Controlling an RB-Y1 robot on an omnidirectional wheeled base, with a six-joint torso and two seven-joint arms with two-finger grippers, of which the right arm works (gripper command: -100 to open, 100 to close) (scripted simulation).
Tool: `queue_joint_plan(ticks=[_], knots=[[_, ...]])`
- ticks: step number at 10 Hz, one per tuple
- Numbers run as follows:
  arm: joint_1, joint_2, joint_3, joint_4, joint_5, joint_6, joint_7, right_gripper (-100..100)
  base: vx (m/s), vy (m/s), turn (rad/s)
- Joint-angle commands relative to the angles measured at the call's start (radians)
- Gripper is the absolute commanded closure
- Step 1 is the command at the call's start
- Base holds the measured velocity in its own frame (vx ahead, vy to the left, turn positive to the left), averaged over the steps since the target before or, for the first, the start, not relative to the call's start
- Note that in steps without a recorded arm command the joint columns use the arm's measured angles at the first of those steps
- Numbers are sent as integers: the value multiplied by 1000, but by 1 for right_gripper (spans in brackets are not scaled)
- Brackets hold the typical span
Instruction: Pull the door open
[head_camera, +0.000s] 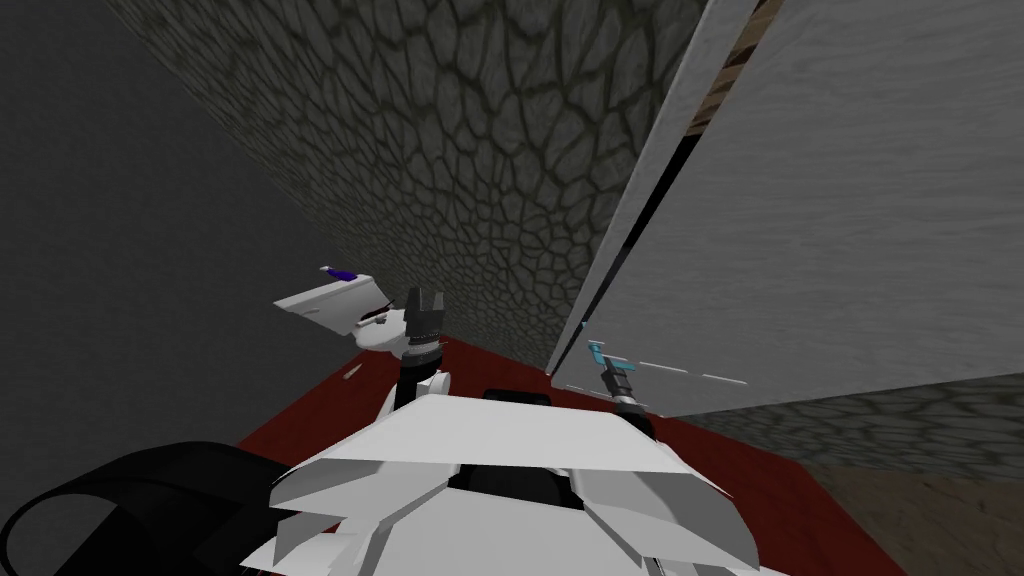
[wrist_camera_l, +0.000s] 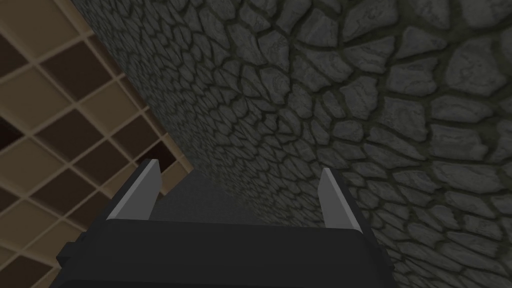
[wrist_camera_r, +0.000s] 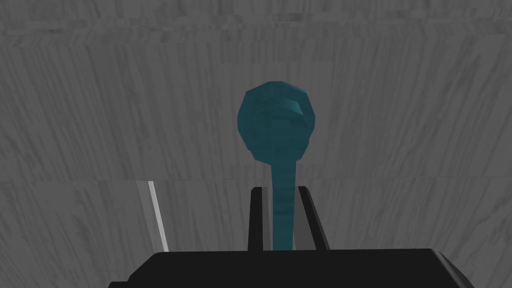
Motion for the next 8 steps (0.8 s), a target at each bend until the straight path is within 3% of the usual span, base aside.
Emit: queue_joint_plan(ticks=[1, 4, 5, 6, 8], knots=[[13, -13, 12, 11, 7, -32, -18, 100, -206, -47, 139], [37, -34, 30, 15, 16, -71, -44, 100, -208, -57, 136], [35, -29, 27, 8, 14, -56, -38, 100, -96, -23, 26], [51, -38, 36, 20, 19, -87, -50, 100, -143, -50, 179], [61, -47, 41, 30, 21, -112, -58, 100, -201, -51, 161]])
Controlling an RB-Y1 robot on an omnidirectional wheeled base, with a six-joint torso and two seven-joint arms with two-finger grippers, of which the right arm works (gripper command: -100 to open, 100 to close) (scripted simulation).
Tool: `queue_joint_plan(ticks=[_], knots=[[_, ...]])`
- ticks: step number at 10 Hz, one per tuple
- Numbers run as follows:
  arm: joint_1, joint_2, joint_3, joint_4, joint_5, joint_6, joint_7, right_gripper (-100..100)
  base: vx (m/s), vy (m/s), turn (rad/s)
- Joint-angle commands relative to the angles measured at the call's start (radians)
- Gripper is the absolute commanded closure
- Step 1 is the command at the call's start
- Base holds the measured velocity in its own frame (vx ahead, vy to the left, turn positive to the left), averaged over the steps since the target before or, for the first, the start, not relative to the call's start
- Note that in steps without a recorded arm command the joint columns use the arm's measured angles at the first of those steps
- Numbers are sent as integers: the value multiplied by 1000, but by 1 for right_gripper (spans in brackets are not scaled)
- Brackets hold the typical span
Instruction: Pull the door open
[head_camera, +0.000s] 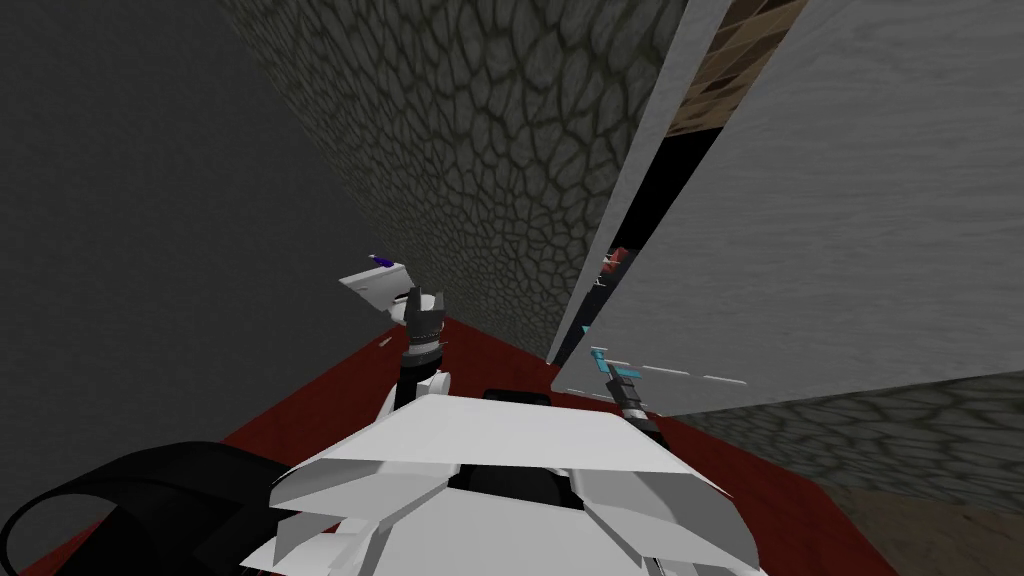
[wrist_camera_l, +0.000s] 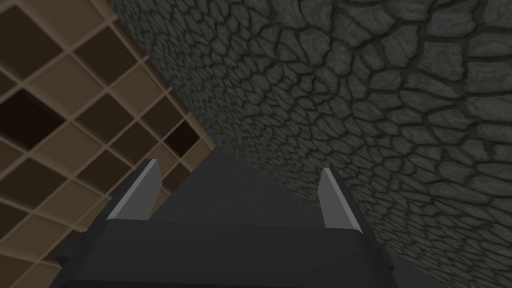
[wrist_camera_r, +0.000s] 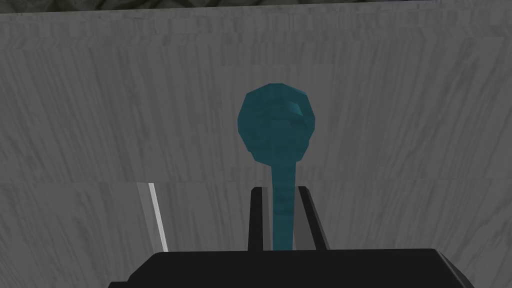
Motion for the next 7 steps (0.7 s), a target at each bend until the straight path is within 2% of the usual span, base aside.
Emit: queue_joint_plan(ticks=[1, 5, 6, 7], knots=[[13, -8, 8, 16, 4, -34, -10, 100, -200, -61, 148], [44, -32, 24, 44, 11, -107, -36, 100, -203, -58, 159], [49, -37, 27, 49, 13, -120, -40, 100, -212, -64, 137], [39, -33, 26, 57, 12, -114, -37, 100, -90, -29, 25]])
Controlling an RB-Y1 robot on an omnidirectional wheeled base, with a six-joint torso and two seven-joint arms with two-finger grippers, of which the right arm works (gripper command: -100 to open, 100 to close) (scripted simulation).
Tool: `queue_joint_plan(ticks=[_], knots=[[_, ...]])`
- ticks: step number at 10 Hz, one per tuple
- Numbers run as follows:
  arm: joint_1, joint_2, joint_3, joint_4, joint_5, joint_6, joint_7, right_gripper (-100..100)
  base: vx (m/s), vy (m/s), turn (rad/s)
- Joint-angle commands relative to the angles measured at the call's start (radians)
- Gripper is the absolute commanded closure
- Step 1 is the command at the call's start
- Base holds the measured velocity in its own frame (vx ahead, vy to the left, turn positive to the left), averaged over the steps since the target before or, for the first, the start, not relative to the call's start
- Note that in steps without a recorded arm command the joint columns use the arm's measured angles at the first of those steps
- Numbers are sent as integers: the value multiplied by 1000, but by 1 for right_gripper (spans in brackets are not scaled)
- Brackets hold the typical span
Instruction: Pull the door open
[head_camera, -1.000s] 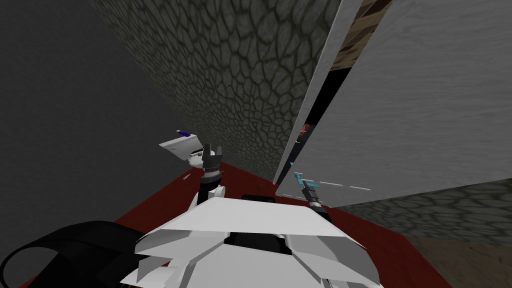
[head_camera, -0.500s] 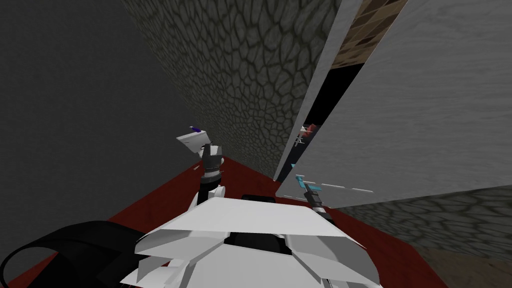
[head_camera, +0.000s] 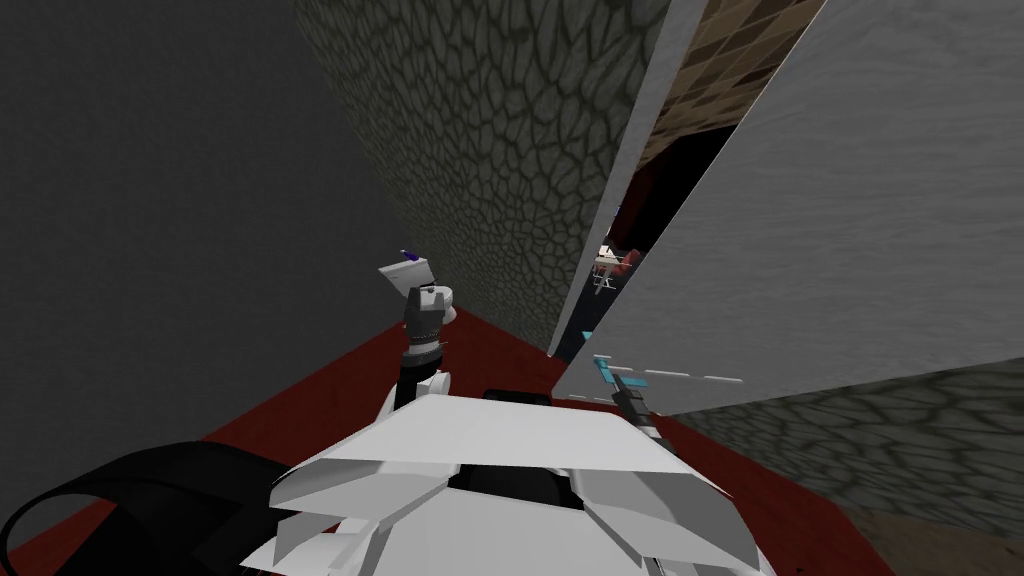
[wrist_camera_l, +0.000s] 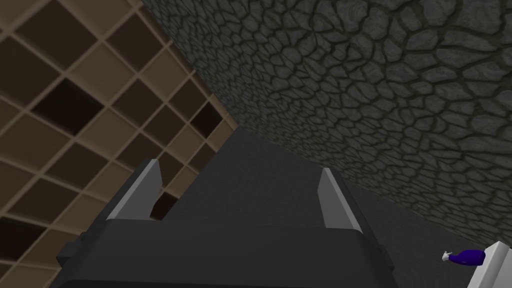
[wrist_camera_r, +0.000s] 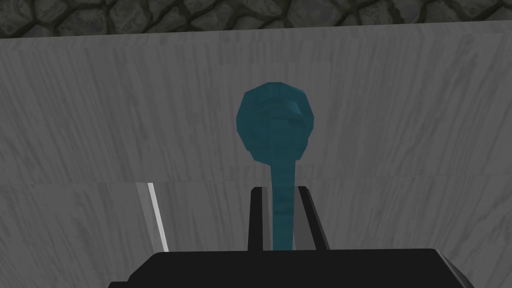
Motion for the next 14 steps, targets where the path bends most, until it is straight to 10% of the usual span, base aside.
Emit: queue_joint_plan(ticks=[1, 14], knots=[[-1, -4, 3, 10, 1, -12, -4, 100, -141, -53, 151], [-12, -29, 26, 85, 12, -94, -29, 100, -222, -64, 166]])
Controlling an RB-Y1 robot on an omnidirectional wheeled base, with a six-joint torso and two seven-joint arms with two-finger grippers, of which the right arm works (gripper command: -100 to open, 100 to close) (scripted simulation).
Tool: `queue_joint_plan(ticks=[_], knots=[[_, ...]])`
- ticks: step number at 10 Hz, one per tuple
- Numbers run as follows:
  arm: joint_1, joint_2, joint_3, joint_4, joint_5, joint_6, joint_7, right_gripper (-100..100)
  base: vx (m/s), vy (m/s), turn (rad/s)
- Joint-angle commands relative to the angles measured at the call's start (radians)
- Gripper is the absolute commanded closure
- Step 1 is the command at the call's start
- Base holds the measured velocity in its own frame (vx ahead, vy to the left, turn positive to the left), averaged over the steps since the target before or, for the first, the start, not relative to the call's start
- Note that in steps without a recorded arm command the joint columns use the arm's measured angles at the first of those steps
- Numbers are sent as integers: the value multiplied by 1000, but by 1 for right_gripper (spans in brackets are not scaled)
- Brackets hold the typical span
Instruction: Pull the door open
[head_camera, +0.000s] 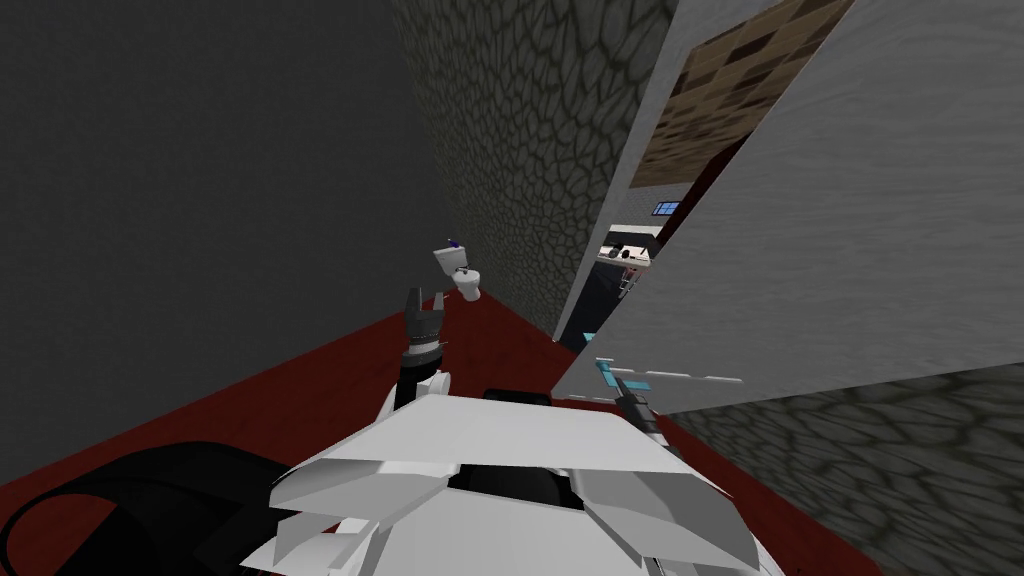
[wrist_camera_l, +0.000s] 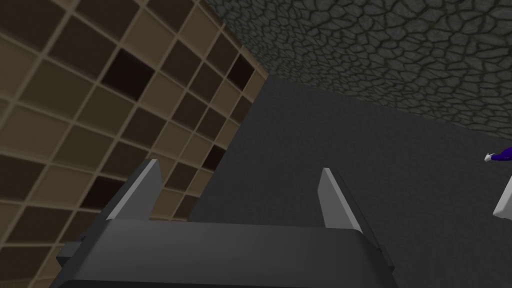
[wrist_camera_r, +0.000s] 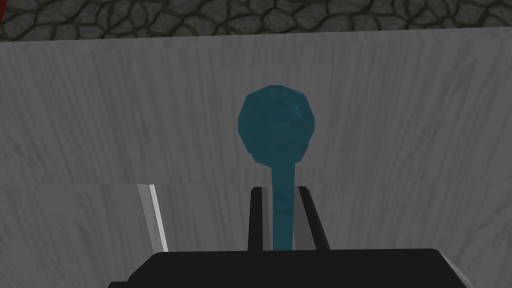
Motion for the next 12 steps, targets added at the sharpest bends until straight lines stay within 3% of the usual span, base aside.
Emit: queue_joint_plan(ticks=[1, 6, 12], knots=[[-2, -3, 3, 15, 1, -16, -4, 100, -208, -71, 205], [-10, -12, 8, 47, 4, -48, -12, 100, -243, -61, 158], [-31, -15, 15, 76, 8, -55, -16, 100, -180, -56, 139]])
